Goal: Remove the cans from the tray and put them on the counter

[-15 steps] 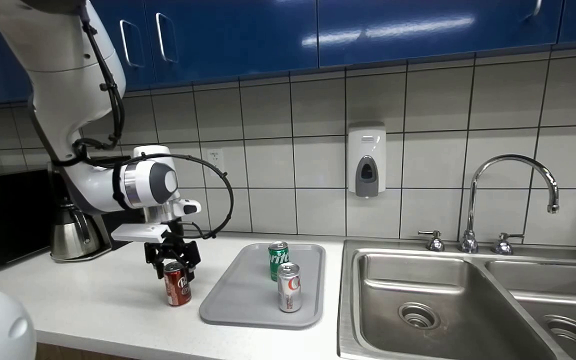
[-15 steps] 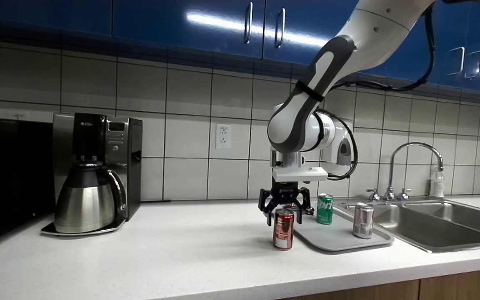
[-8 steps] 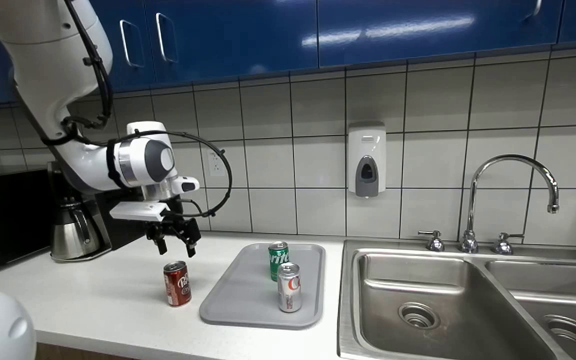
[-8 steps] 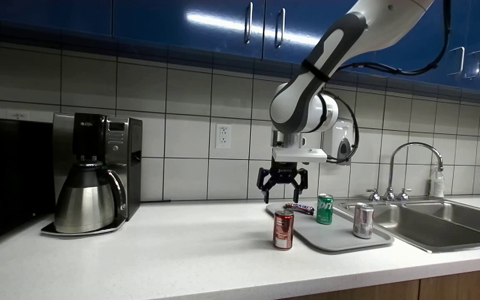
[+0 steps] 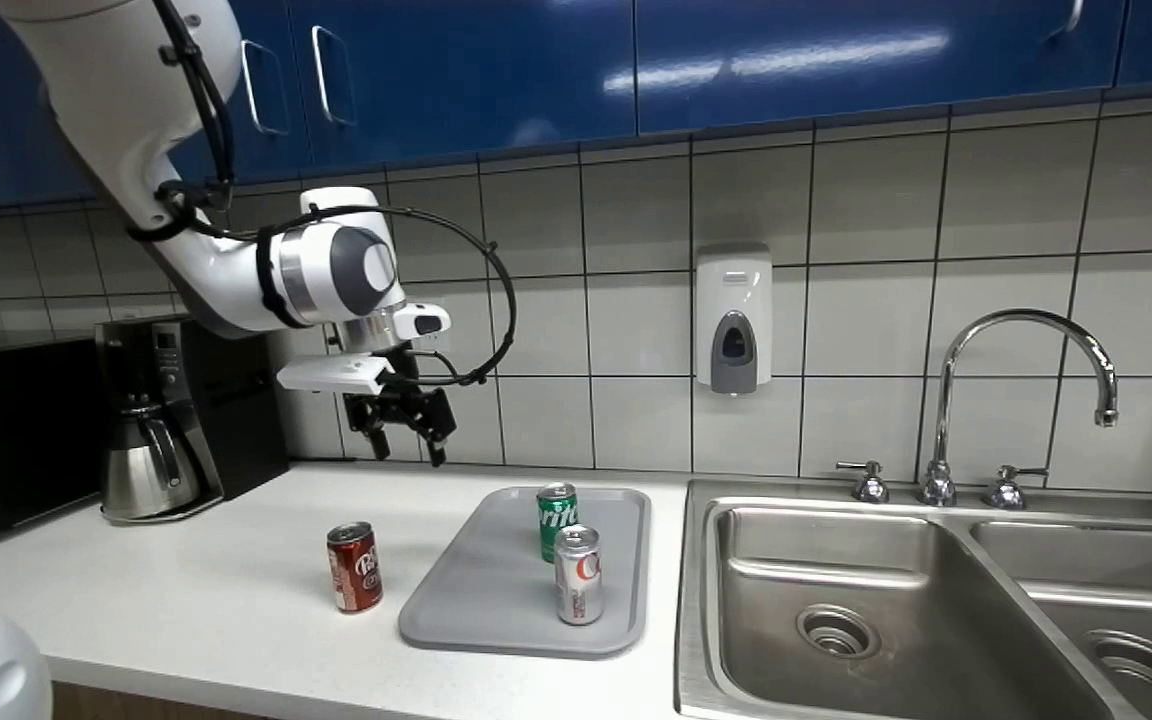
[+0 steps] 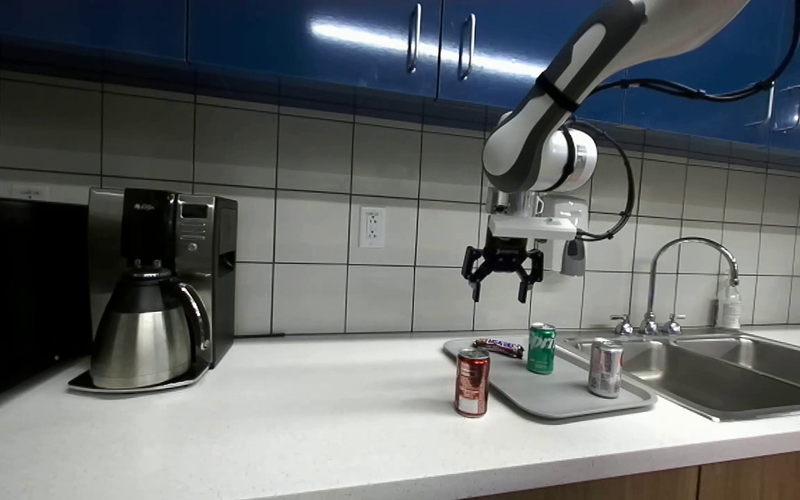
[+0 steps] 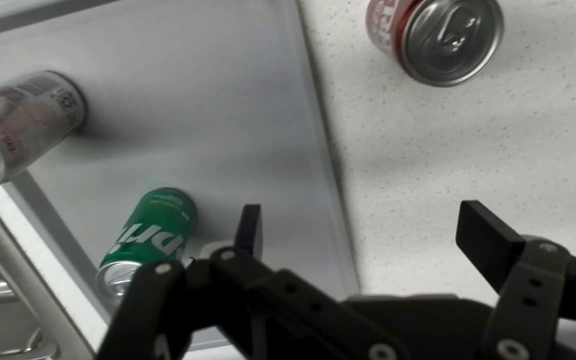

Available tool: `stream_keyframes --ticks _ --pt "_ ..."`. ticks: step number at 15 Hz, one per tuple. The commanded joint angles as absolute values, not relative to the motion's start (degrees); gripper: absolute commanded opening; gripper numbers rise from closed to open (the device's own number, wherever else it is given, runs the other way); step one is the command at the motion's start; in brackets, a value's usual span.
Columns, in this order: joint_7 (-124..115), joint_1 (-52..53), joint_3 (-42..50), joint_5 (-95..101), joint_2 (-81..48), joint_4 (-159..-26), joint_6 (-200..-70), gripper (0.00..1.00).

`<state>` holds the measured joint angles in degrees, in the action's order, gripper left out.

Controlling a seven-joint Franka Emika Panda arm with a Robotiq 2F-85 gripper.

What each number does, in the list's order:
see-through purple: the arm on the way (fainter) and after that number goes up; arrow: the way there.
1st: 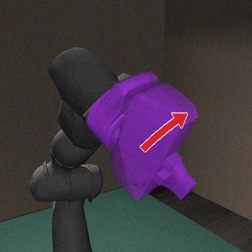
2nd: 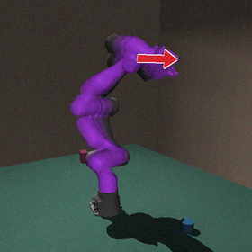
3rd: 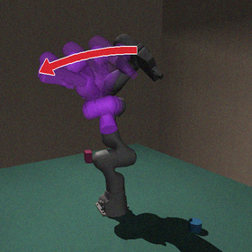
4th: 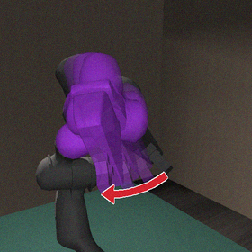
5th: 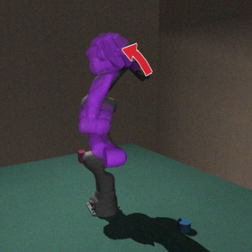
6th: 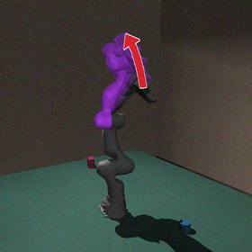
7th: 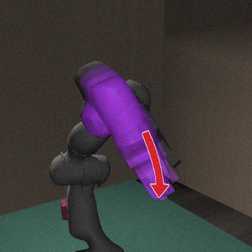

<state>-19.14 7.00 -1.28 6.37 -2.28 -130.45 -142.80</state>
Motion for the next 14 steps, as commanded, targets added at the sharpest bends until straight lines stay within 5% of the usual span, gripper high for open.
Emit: stream_keyframes --ticks 1,14 --pt "-13.1 3.5 0.0 6.0 -1.8 -128.7 -139.8 1.00" --pt "-5.6 -2.9 5.2 5.3 -15.6 -114.7 -138.5 1.00"
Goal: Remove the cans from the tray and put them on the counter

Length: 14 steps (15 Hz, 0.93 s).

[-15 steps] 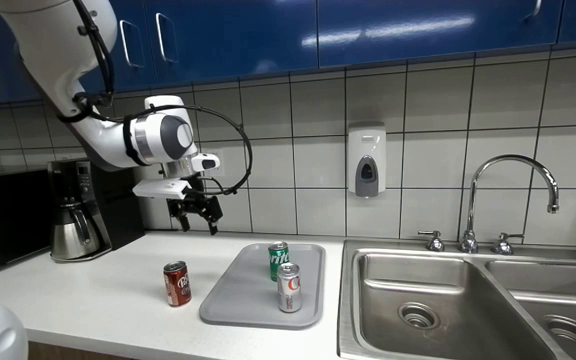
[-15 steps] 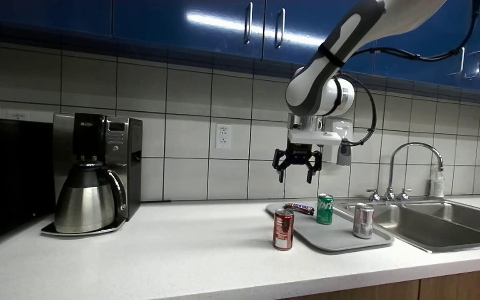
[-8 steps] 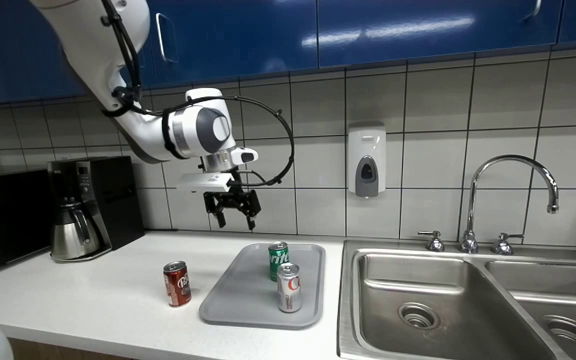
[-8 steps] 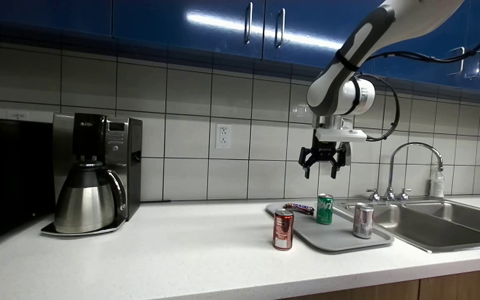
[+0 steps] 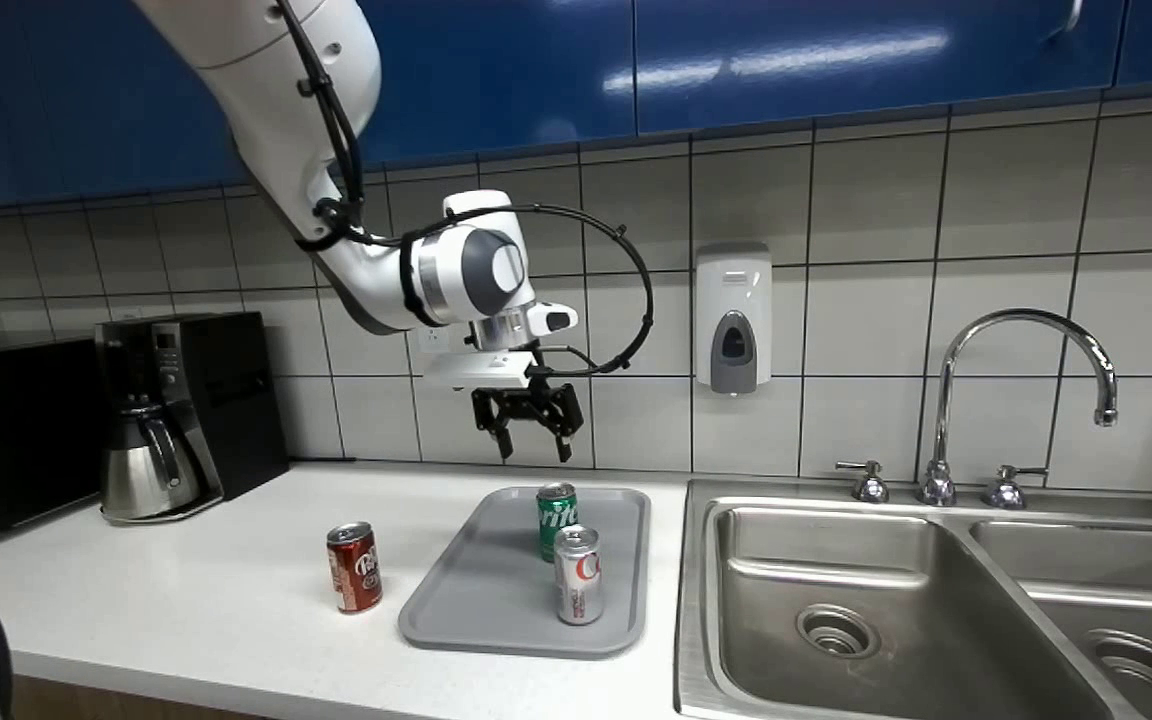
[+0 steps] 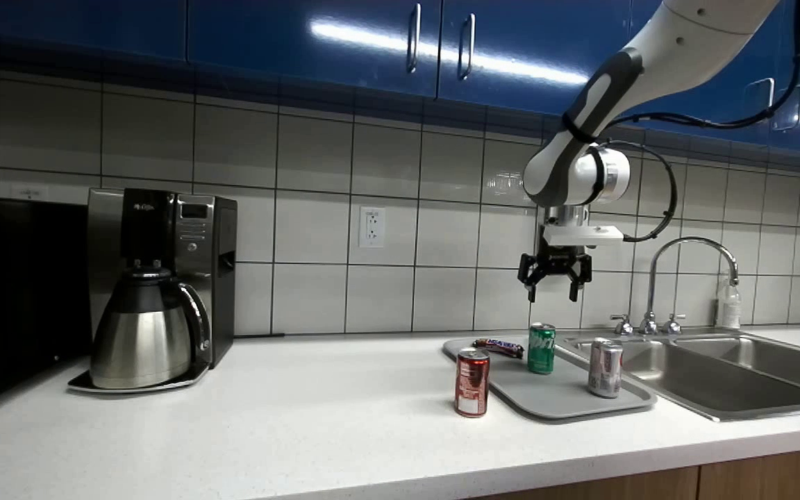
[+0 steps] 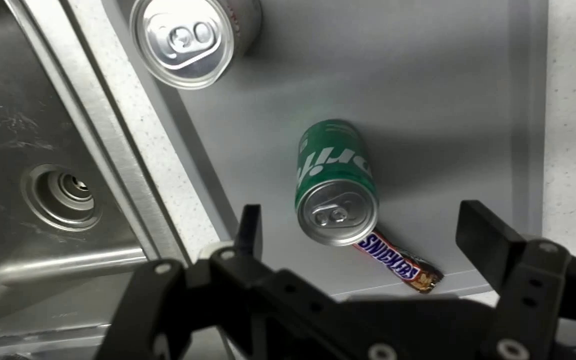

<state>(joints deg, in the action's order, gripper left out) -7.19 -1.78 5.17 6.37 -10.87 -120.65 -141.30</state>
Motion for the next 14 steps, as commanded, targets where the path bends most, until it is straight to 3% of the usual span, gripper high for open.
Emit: stream_keyframes --ticks 1,14 --pt "-5.6 -3.0 5.3 5.2 -16.9 -113.4 -138.3 1.00" --pt "-6.3 -2.7 5.3 4.5 -28.1 -103.2 -134.2 1.00"
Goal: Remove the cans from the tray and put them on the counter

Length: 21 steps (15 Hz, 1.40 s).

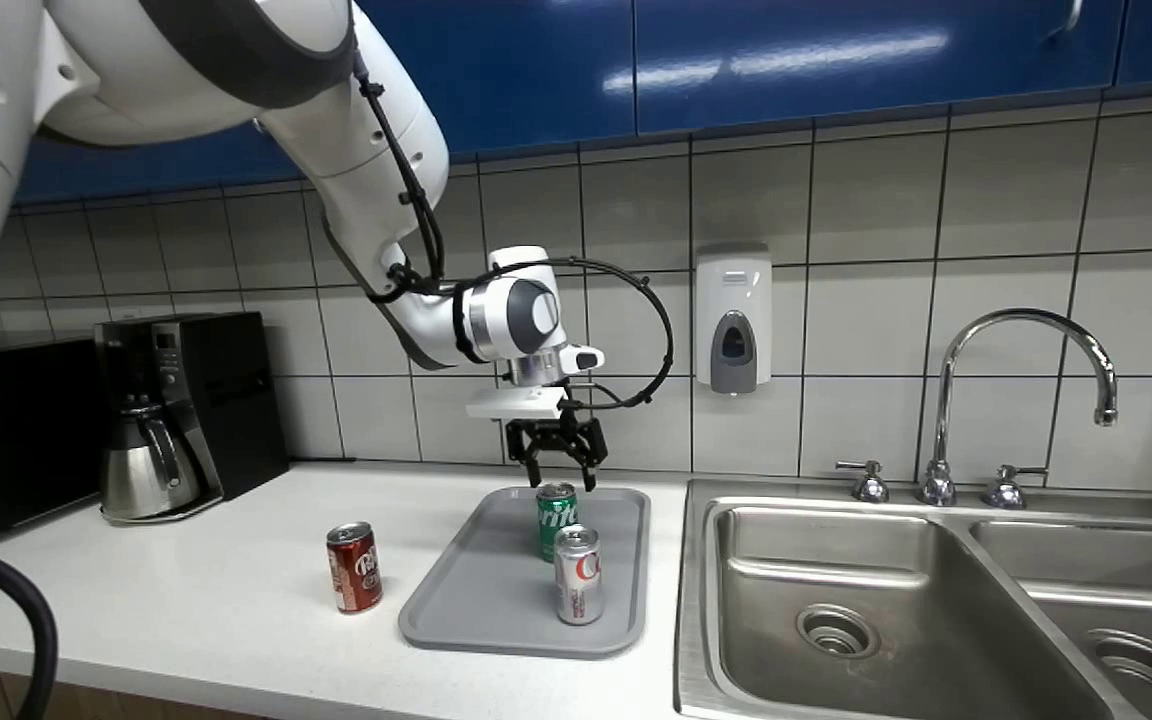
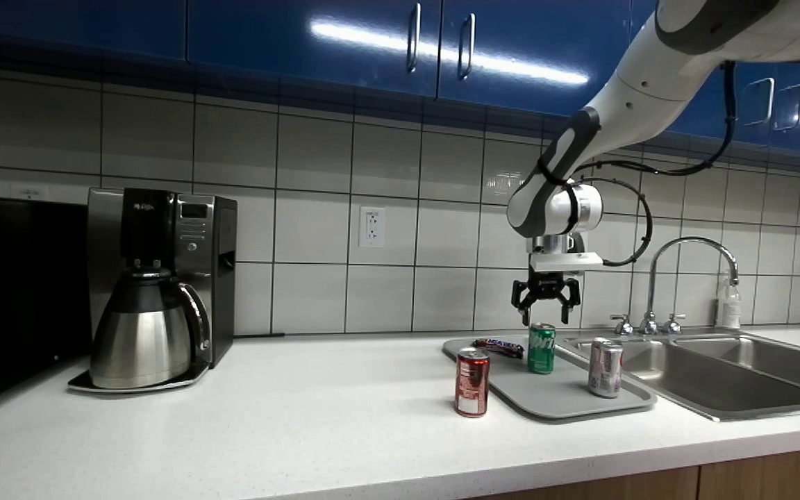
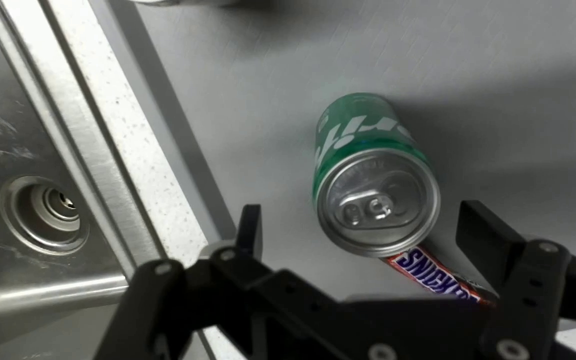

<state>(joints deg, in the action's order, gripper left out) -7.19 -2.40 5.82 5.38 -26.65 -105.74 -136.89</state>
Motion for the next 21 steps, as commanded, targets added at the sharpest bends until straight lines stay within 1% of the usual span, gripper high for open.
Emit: stream_keyframes --ticks 1,9,21 --pt "-6.3 -2.6 5.2 4.4 -28.2 -103.3 -134.0 1.00" --pt "-6.7 -1.7 5.2 5.1 -28.3 -106.0 -134.5 1.00" --pt "-7.2 -1.4 5.7 5.3 -31.0 -104.1 -133.8 1.00"
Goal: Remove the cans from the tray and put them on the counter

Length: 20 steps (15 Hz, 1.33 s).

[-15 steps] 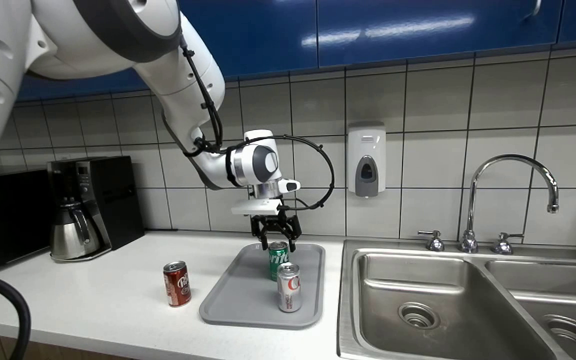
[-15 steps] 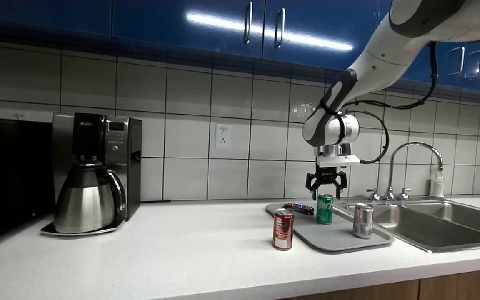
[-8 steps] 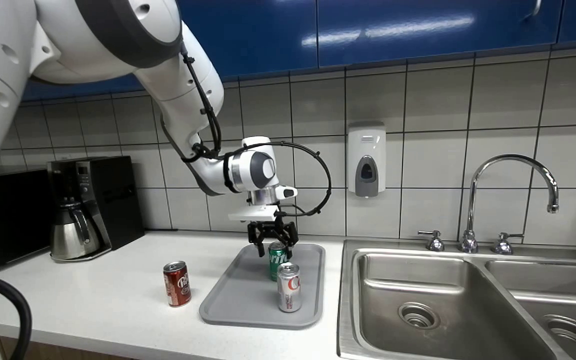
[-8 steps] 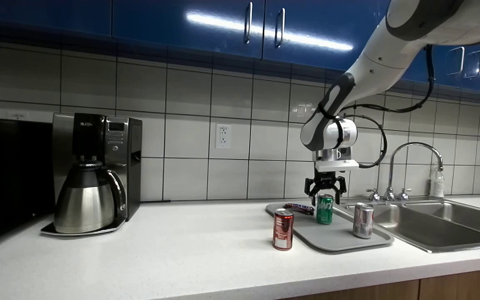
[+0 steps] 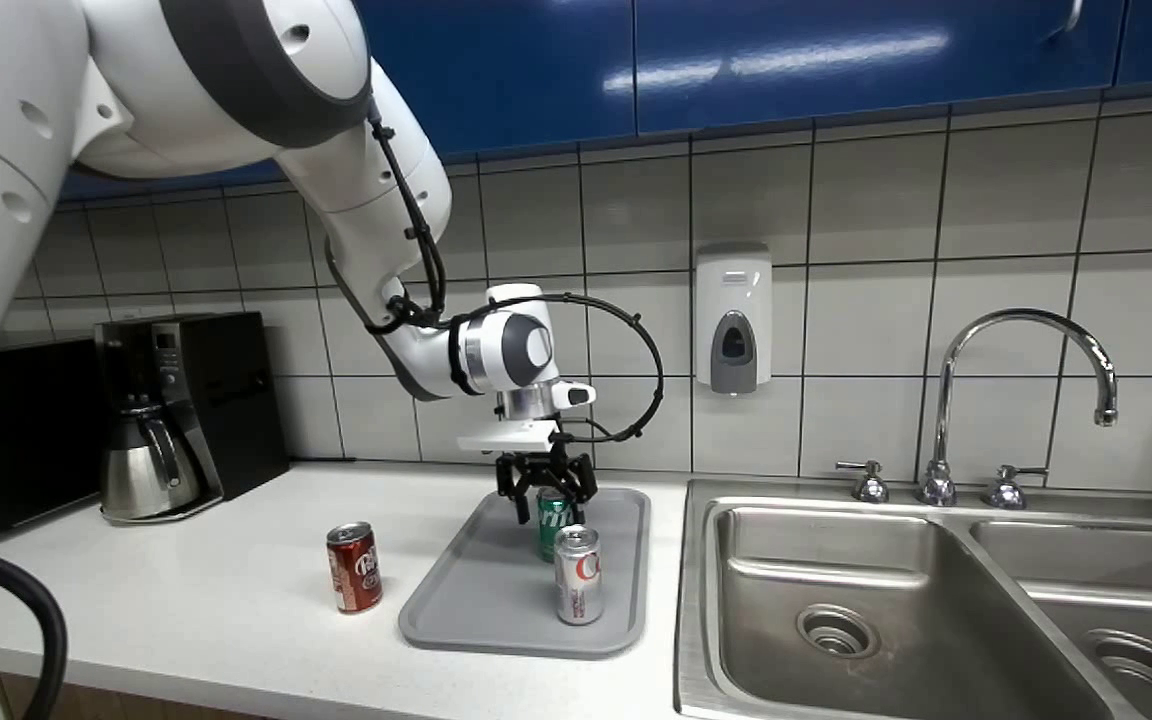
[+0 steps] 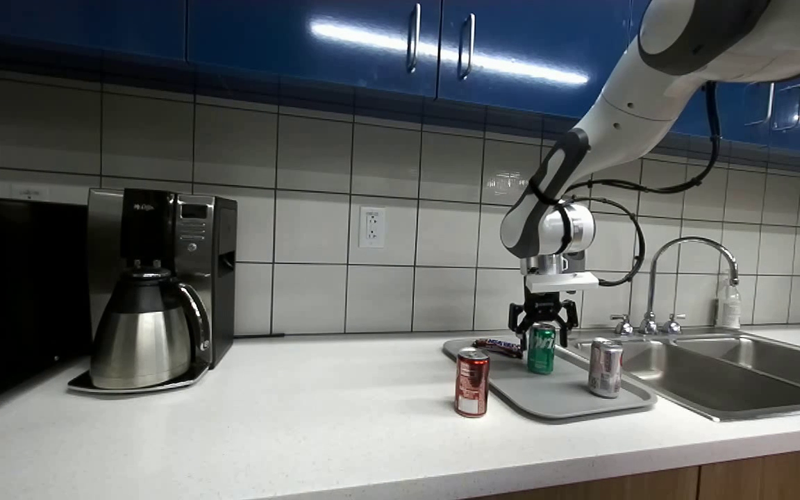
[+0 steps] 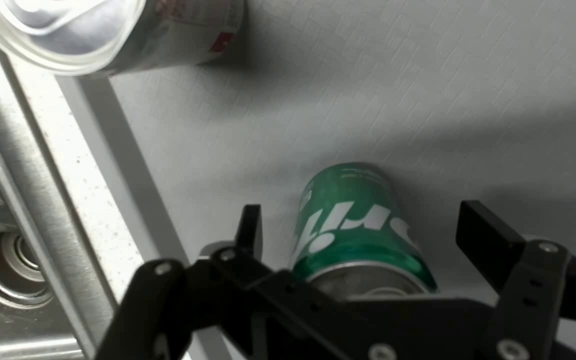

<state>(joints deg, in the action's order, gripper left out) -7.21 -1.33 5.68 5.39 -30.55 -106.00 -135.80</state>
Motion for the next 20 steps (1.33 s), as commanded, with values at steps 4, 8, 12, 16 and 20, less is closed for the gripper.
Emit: stream_keyframes --ticks 4,8,12,16,20 --pt "-7.1 -1.7 5.8 5.2 -31.1 -103.4 -133.7 1.00" --pt "-7.2 -1.7 6.1 5.4 -31.3 -103.3 -134.0 1.00" --pt "-6.6 -1.9 5.9 5.2 -30.9 -103.7 -134.5 0.58" --pt "-6.2 -2.1 5.7 5.0 -30.1 -104.4 -134.8 0.39" --pt "-6.8 -1.8 5.5 4.5 -26.7 -106.9 -134.5 0.39"
